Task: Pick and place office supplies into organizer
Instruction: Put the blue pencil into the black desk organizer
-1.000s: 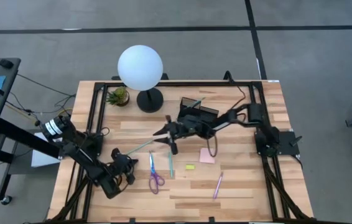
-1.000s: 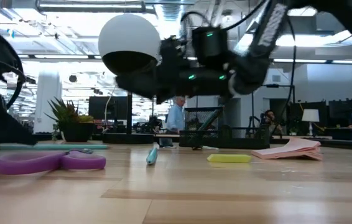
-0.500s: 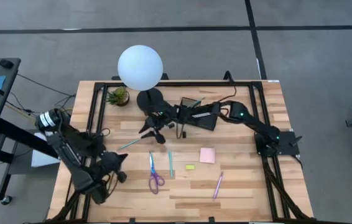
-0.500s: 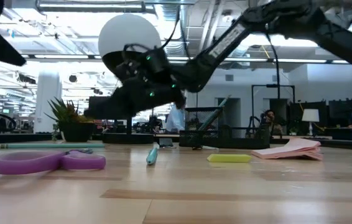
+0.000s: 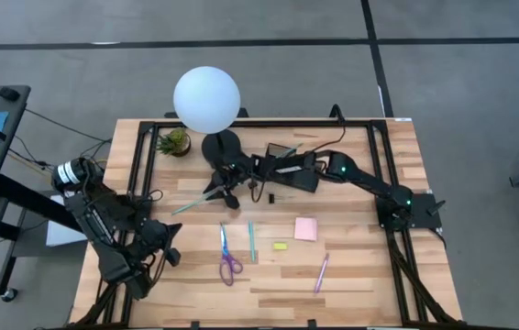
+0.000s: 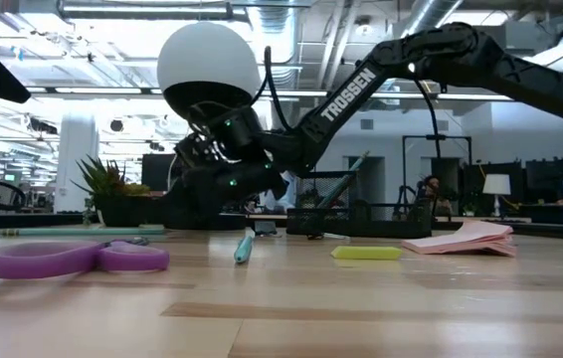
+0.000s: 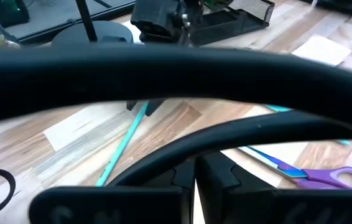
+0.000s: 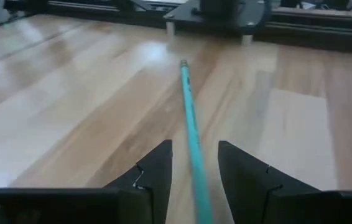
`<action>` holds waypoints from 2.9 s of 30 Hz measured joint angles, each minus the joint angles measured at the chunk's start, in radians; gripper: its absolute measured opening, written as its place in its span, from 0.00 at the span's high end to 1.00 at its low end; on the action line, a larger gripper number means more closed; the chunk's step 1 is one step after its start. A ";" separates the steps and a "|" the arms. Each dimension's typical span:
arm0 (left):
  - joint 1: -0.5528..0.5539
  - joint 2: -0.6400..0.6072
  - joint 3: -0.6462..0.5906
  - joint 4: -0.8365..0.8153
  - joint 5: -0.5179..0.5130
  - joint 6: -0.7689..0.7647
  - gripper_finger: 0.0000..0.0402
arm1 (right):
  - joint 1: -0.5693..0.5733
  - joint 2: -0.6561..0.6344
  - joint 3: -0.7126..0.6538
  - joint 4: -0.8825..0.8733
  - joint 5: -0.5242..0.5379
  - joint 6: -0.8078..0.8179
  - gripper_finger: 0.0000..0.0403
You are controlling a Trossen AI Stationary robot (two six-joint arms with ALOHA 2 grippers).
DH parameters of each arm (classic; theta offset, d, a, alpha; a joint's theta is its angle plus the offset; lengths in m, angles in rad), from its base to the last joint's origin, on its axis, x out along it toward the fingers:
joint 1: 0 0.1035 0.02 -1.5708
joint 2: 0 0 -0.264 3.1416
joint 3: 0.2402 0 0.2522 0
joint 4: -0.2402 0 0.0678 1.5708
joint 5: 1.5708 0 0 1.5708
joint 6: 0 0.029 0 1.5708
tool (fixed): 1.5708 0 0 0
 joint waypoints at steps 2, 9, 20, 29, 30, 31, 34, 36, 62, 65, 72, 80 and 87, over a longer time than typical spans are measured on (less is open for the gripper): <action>0.000 0.000 0.000 0.000 0.000 0.002 1.00 | -0.004 0.000 0.000 0.015 0.014 -0.001 0.70; 0.000 0.000 0.000 0.000 0.000 0.001 1.00 | -0.012 -0.002 0.000 -0.073 0.008 -0.011 0.70; 0.000 0.000 0.000 0.001 0.000 -0.003 1.00 | 0.005 -0.006 0.002 -0.135 0.090 -0.047 0.70; 0.000 0.000 0.000 0.018 -0.011 -0.004 1.00 | 0.010 0.115 0.012 0.080 0.025 0.077 0.75; 0.000 0.000 0.000 0.018 -0.011 -0.004 1.00 | 0.010 0.116 0.012 0.082 0.025 0.097 0.76; 0.000 0.000 0.000 0.018 -0.009 -0.004 1.00 | 0.009 0.116 0.012 0.084 0.025 0.099 0.78; 0.000 0.000 0.000 0.018 -0.006 -0.003 1.00 | 0.004 0.106 0.007 0.074 0.011 0.094 0.83; 0.000 0.000 0.000 0.016 -0.006 -0.003 1.00 | 0.004 0.102 0.006 0.062 0.012 0.075 0.84; 0.000 0.000 0.000 0.008 -0.012 -0.005 1.00 | 0.025 0.095 0.008 -0.016 0.074 0.018 0.96; 0.000 0.000 0.000 0.006 -0.036 -0.006 1.00 | 0.033 0.095 0.006 0.019 0.072 0.107 0.96; 0.000 0.000 0.000 0.001 -0.034 -0.024 1.00 | 0.089 0.080 0.000 0.130 0.140 0.249 0.98; 0.005 0.000 0.000 -0.112 0.058 -0.003 1.00 | 0.186 -0.049 -0.006 -0.170 0.424 0.249 0.97; 0.022 0.000 0.000 -0.163 0.025 0.005 1.00 | 0.239 -0.181 -0.007 -0.455 0.586 0.212 0.99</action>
